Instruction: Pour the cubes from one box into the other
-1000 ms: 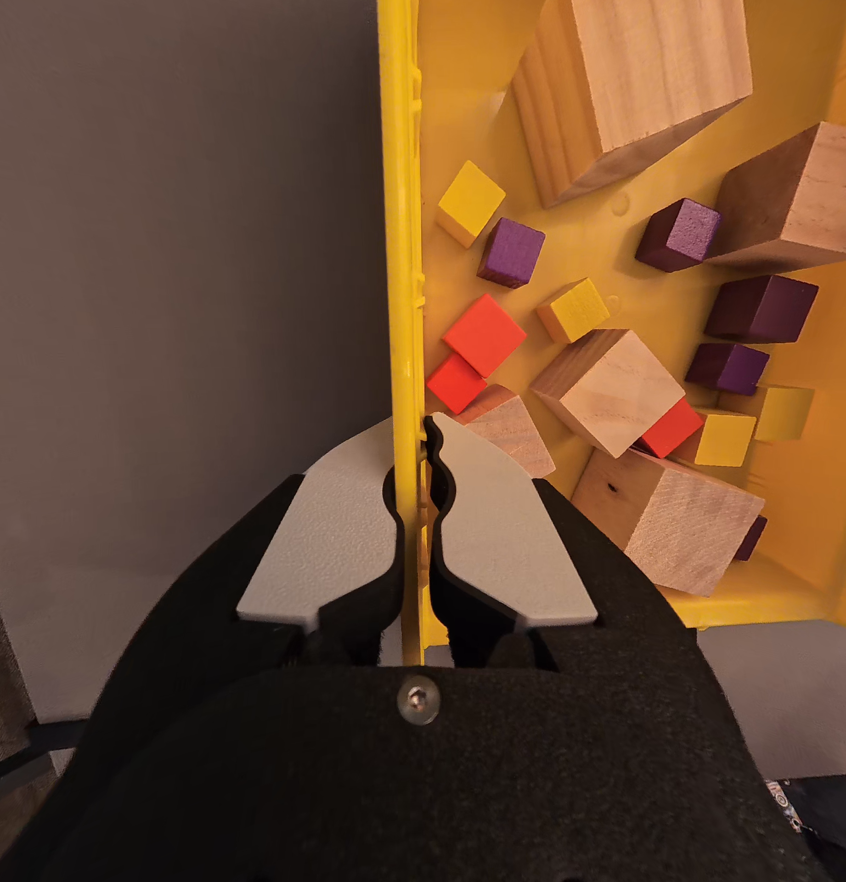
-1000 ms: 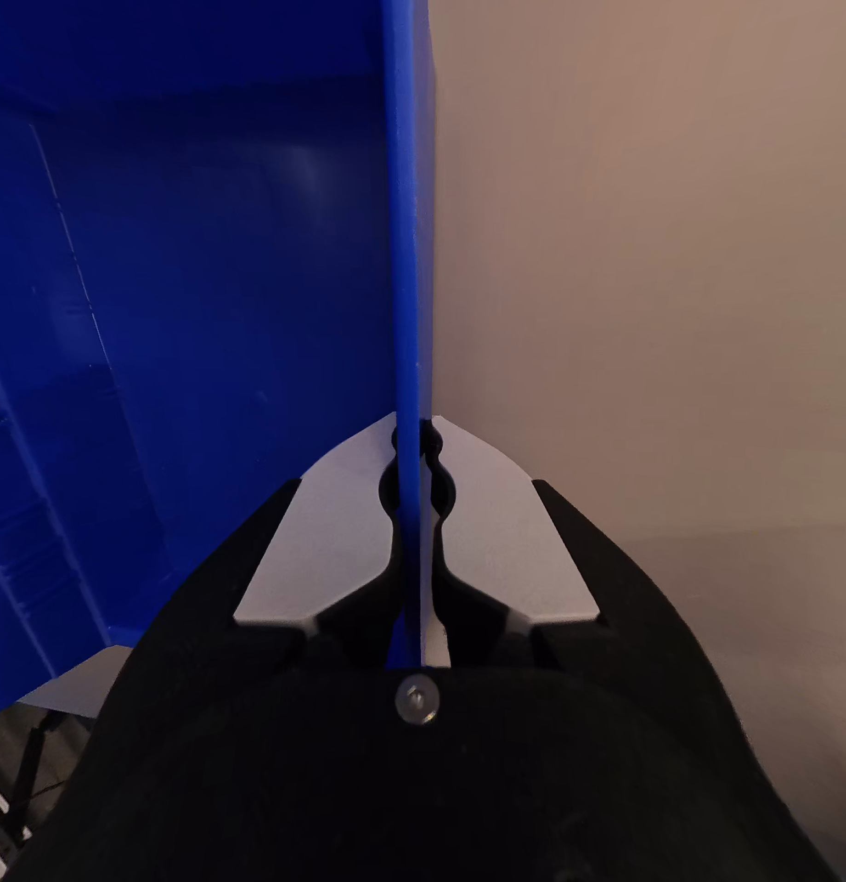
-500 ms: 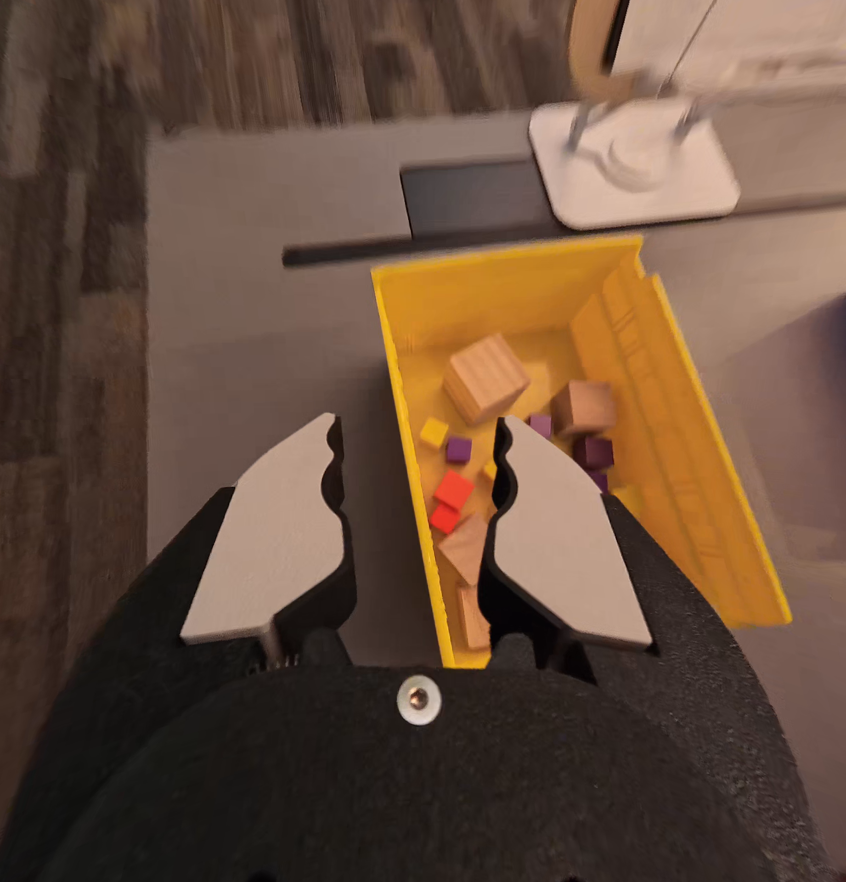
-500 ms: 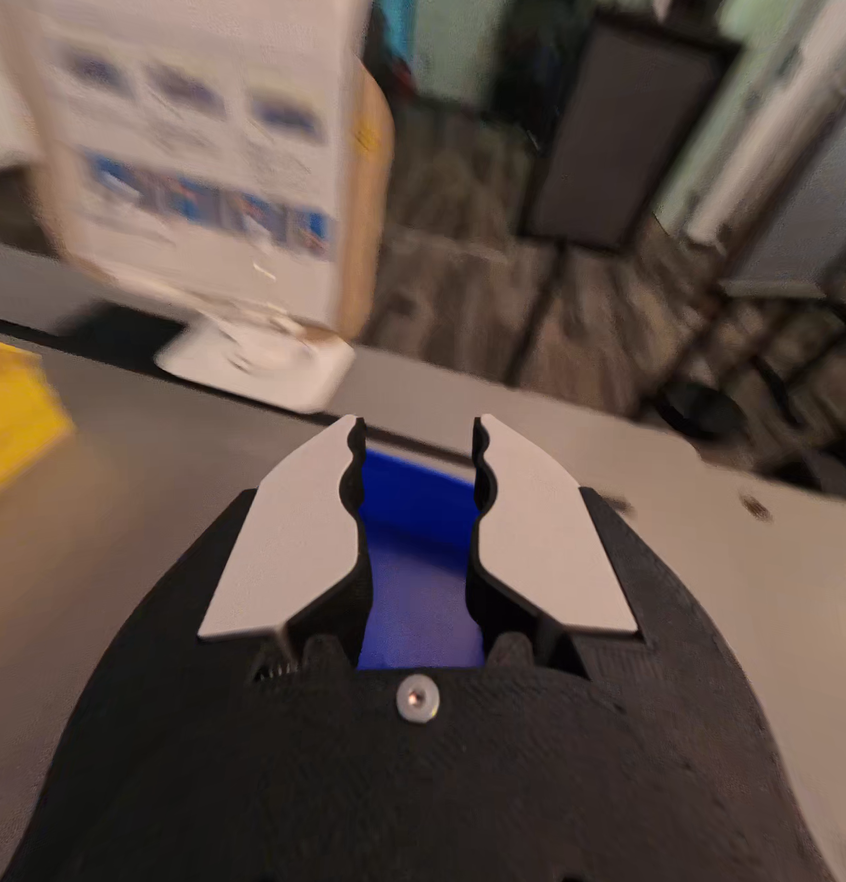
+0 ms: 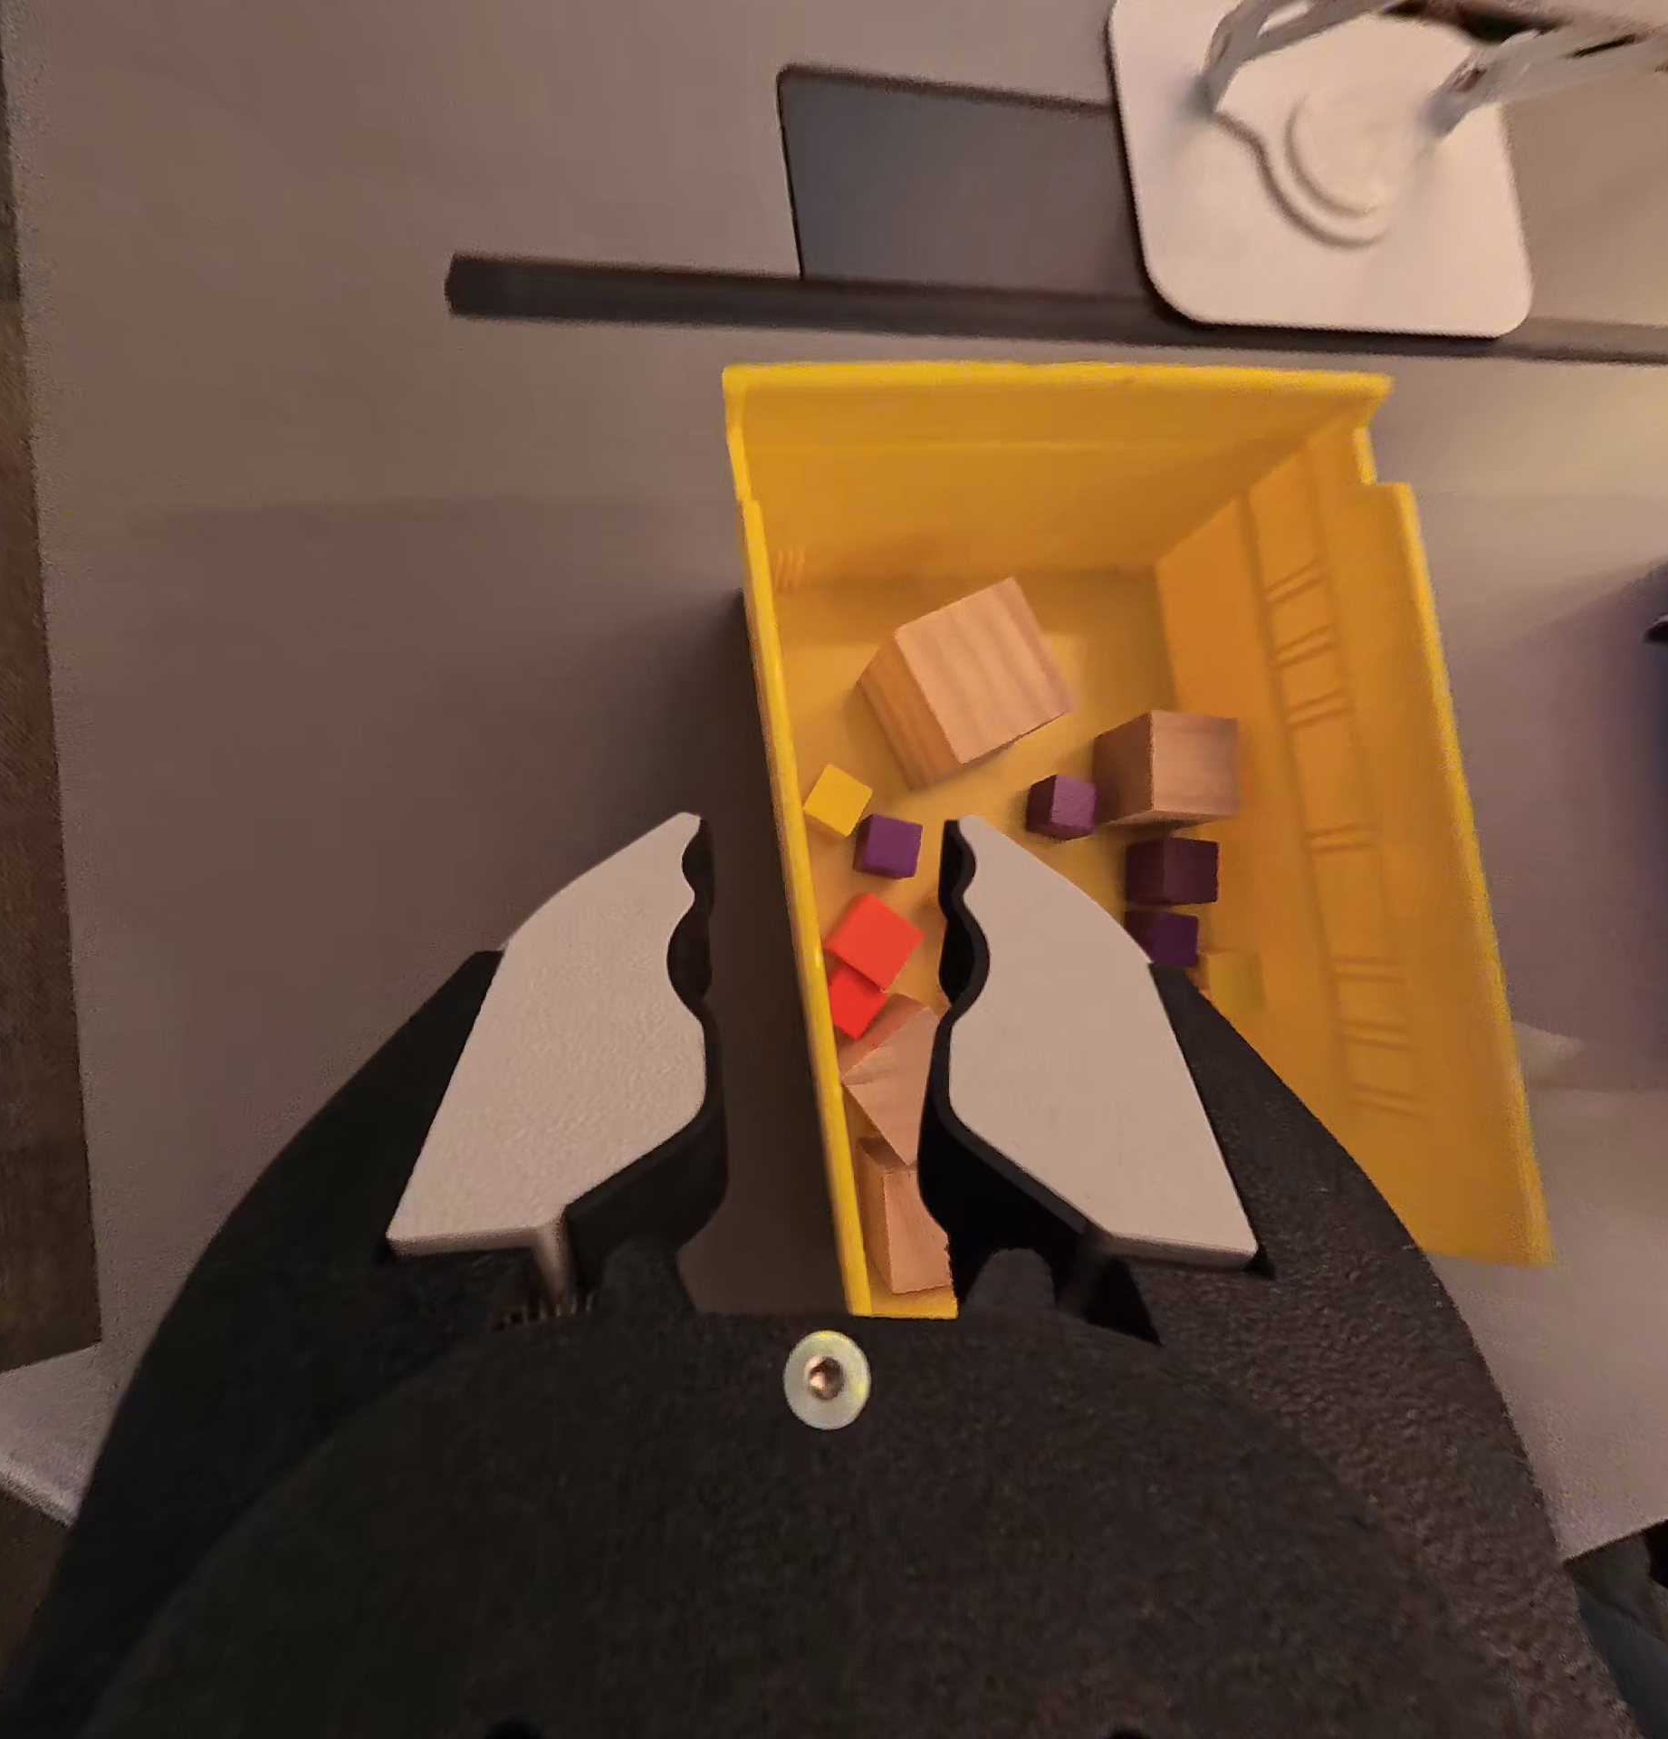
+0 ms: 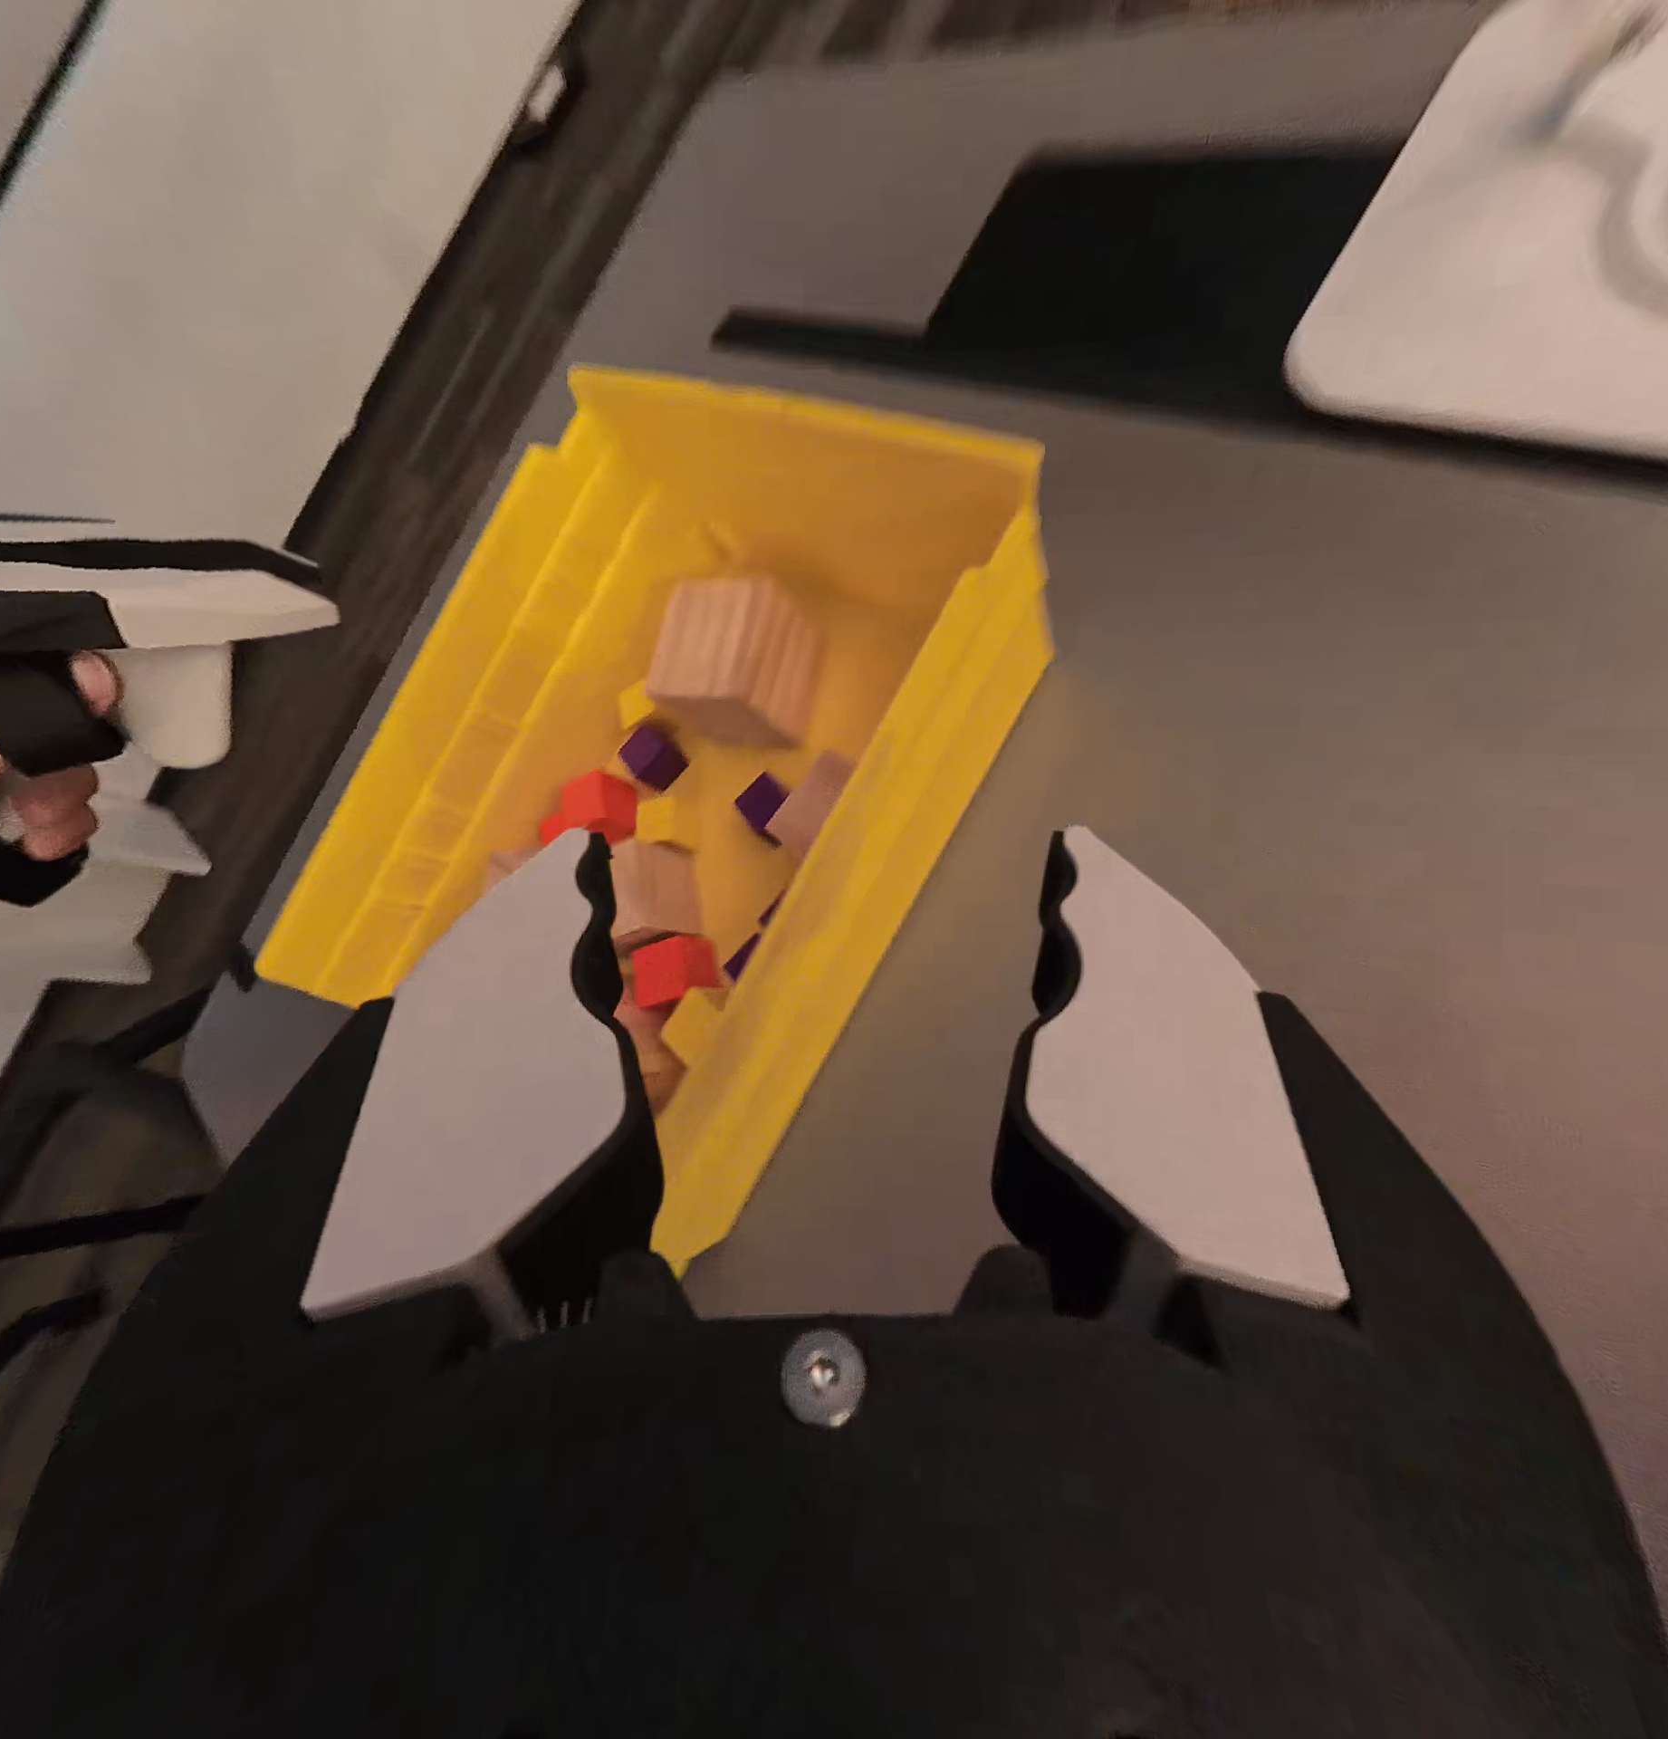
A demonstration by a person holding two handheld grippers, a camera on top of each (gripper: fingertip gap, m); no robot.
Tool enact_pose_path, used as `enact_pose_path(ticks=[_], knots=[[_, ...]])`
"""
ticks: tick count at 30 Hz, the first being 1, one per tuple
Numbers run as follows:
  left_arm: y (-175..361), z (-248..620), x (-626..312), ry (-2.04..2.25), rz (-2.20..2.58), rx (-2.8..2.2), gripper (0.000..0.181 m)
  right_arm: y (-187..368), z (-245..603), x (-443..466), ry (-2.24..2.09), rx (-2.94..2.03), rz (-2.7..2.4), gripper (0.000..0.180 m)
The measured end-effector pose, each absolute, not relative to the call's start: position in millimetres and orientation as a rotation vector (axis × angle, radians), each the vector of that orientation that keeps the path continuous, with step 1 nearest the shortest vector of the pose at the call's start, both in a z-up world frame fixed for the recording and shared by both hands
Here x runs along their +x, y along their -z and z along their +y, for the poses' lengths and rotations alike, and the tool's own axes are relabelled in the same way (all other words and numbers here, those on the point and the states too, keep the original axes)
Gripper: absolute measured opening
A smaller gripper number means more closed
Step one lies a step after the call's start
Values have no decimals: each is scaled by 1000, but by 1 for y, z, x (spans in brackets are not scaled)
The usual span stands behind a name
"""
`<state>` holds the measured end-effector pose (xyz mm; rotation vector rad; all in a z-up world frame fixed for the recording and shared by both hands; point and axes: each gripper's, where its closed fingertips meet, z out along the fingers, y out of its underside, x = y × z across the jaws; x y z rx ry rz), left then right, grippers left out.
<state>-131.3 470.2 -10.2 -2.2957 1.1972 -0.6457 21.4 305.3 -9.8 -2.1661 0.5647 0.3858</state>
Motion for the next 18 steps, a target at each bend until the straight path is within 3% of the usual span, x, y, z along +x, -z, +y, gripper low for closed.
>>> enact_pose_path(ticks=[9, 12, 18], knots=[[62, 466, -134, 592, 1189, -2551, 37, 91, 325, -4, -246, -2612, 724, 80], [79, 466, -137, 451, 1237, -2601, 32, 112, 321, -17, -292, -2736, 804, 64], [99, 460, -140, 223, 1361, -2618, 10, 129, 315, -24, -251, -2894, 856, 11]])
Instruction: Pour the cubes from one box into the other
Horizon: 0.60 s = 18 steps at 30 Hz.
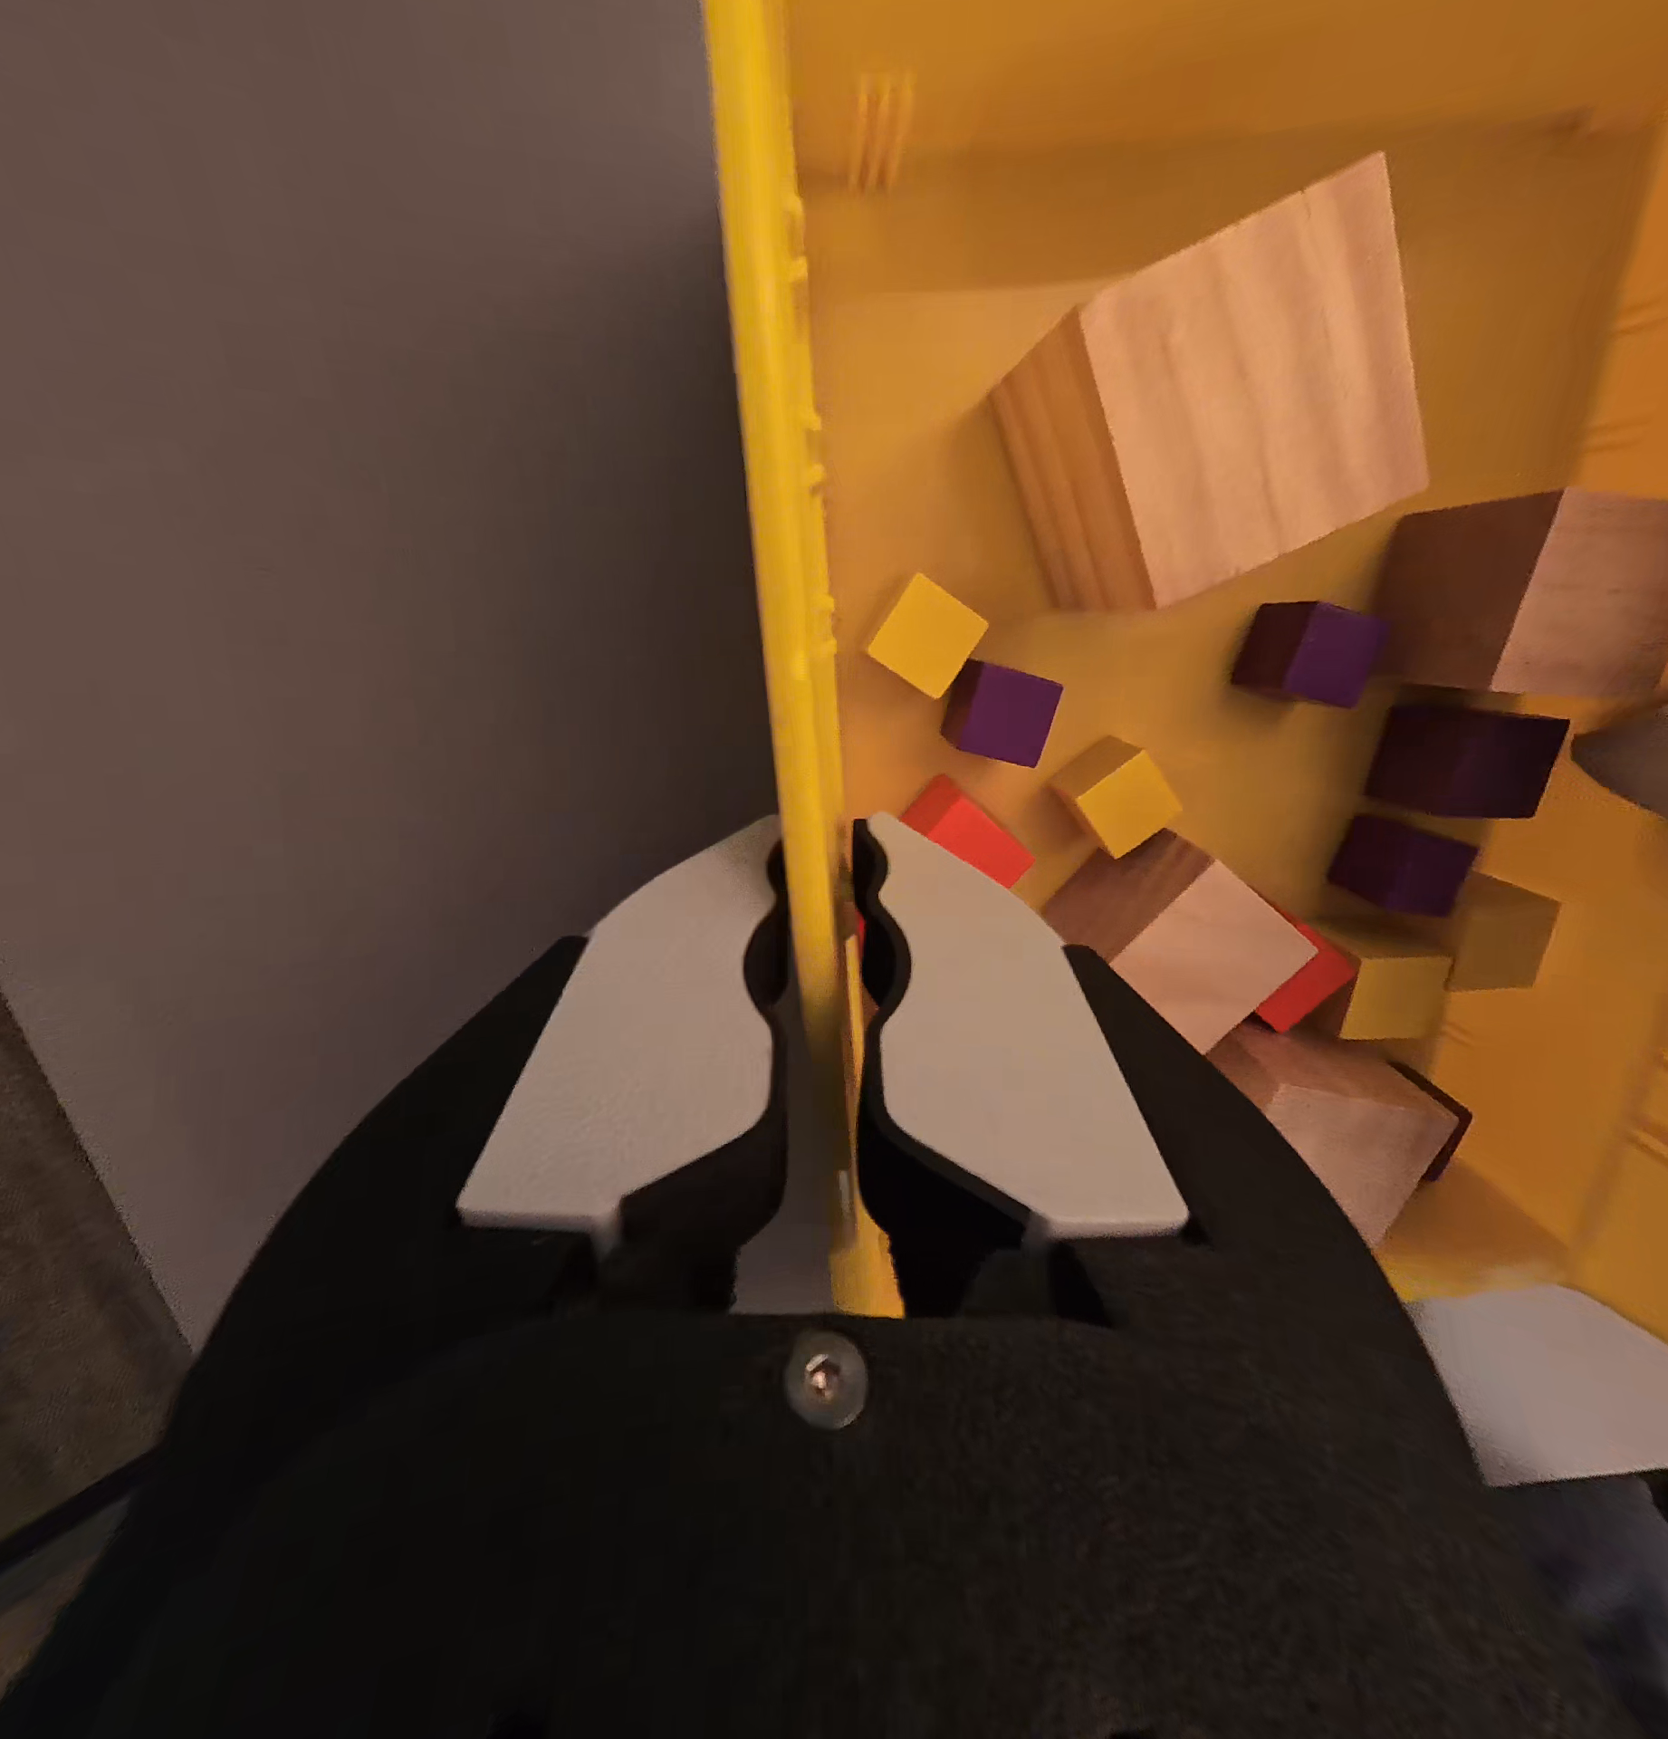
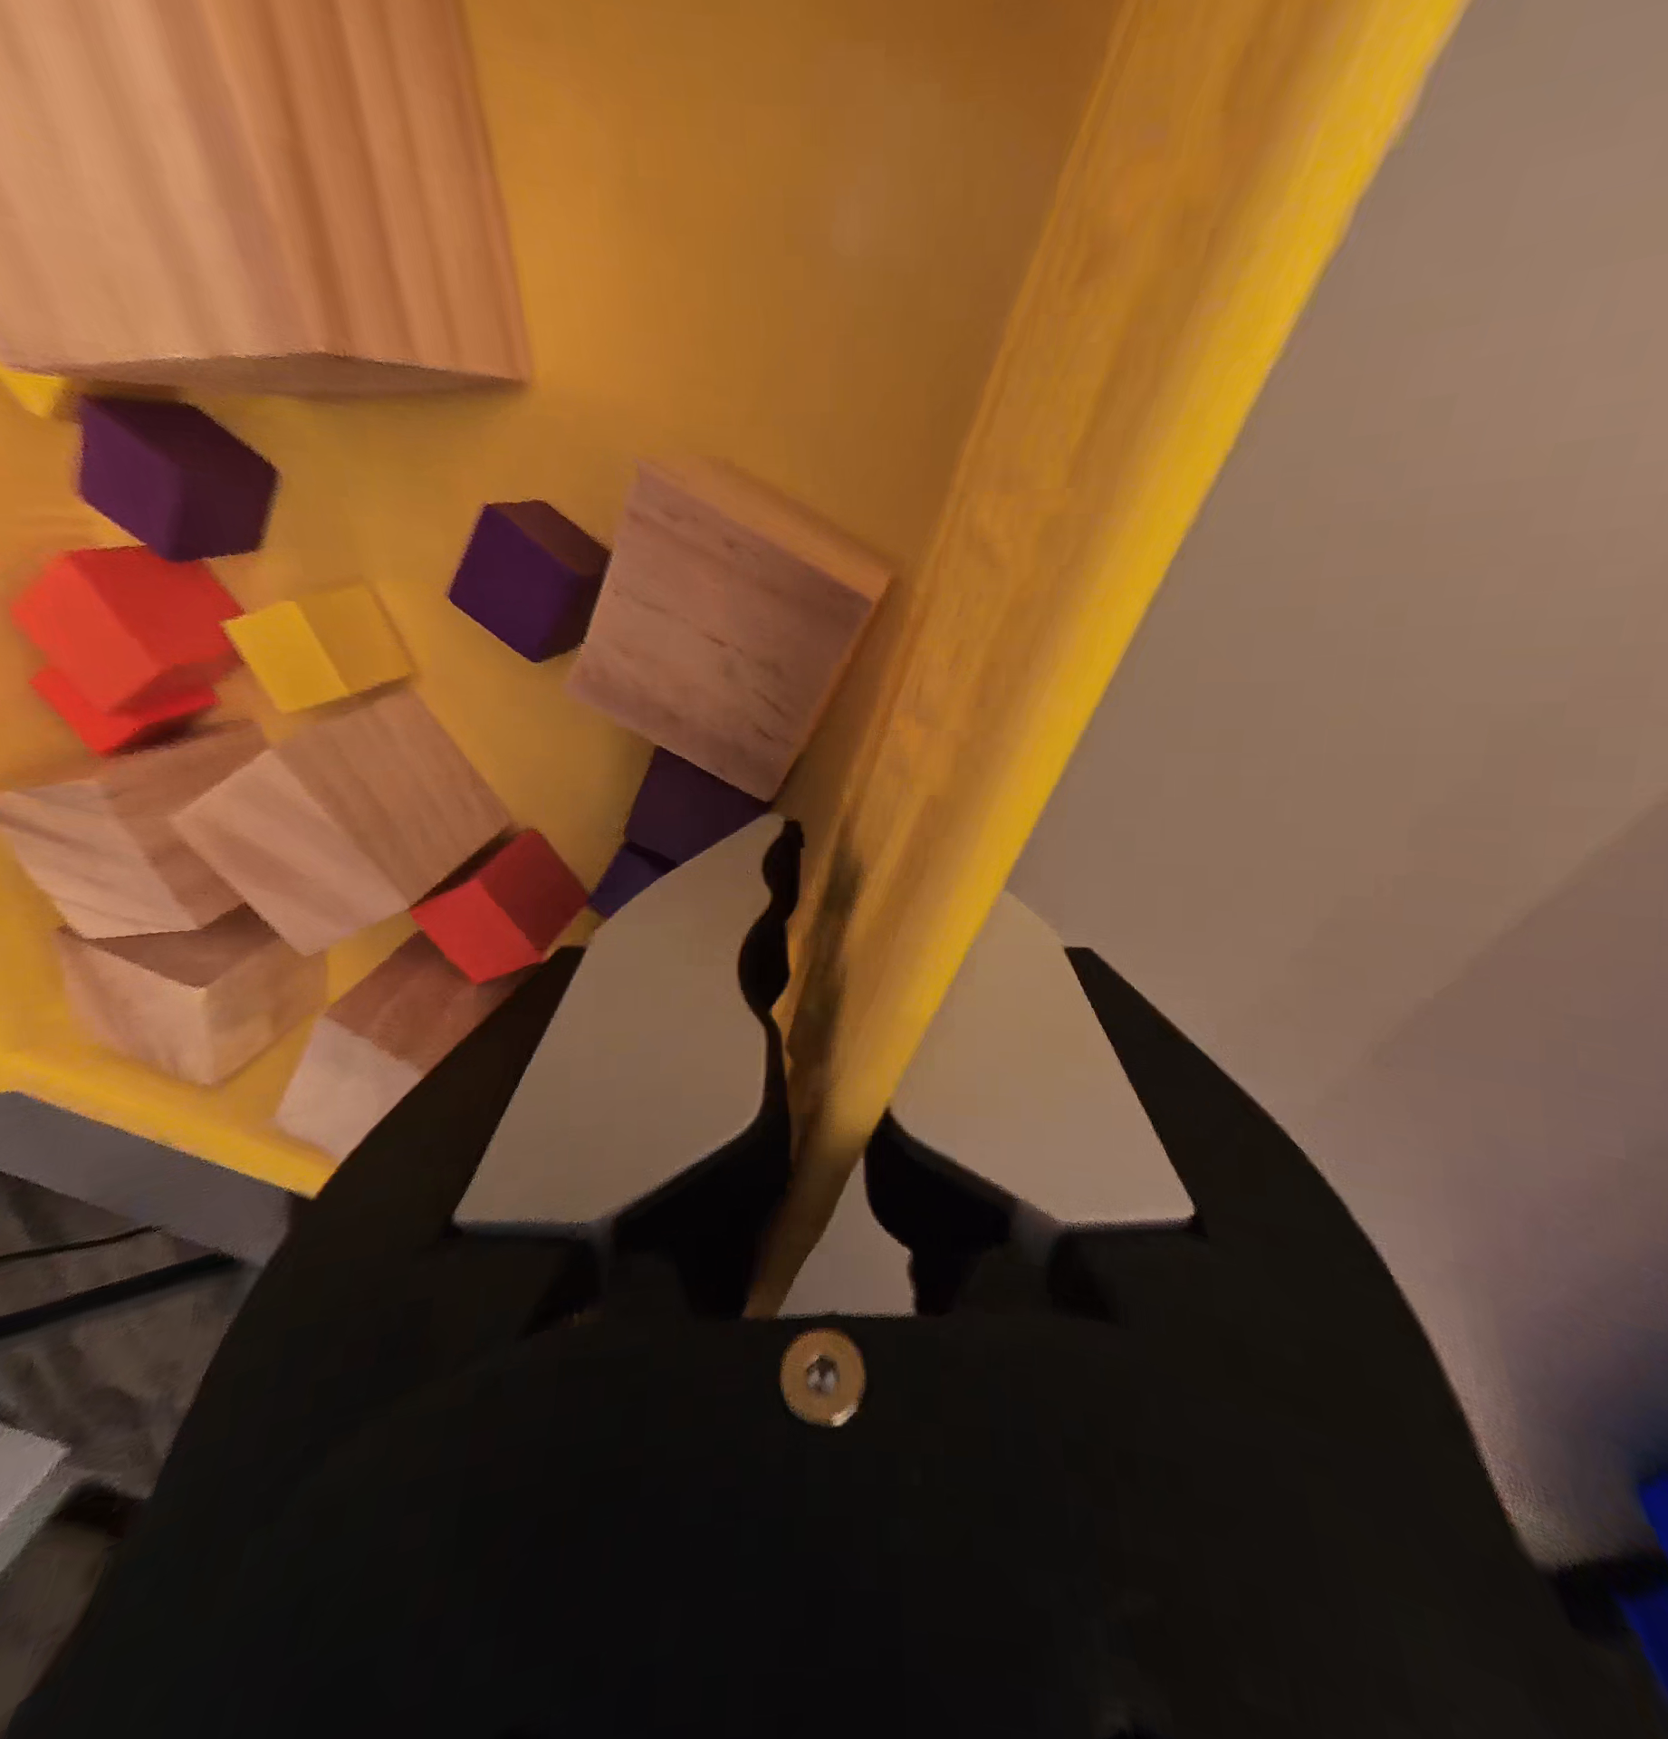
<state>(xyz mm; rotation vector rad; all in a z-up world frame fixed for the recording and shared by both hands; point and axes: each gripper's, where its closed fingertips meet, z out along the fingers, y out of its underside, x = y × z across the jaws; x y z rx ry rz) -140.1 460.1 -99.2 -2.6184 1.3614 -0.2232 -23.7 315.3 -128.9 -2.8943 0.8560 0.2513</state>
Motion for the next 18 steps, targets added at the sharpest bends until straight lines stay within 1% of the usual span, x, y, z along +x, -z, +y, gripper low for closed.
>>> enact_pose_path(ticks=[1, 2, 18], knots=[[101, 458, -139, 219, 1374, -2622, 6, 129, 315, -23, -234, -2916, 836, 11], [102, 459, -140, 190, 1385, -2621, 5, 130, 315, -23, -233, -2920, 838, 11], [99, 448, -136, 180, 1429, -2647, 5, 128, 311, -7, -233, -2953, 760, 5]])
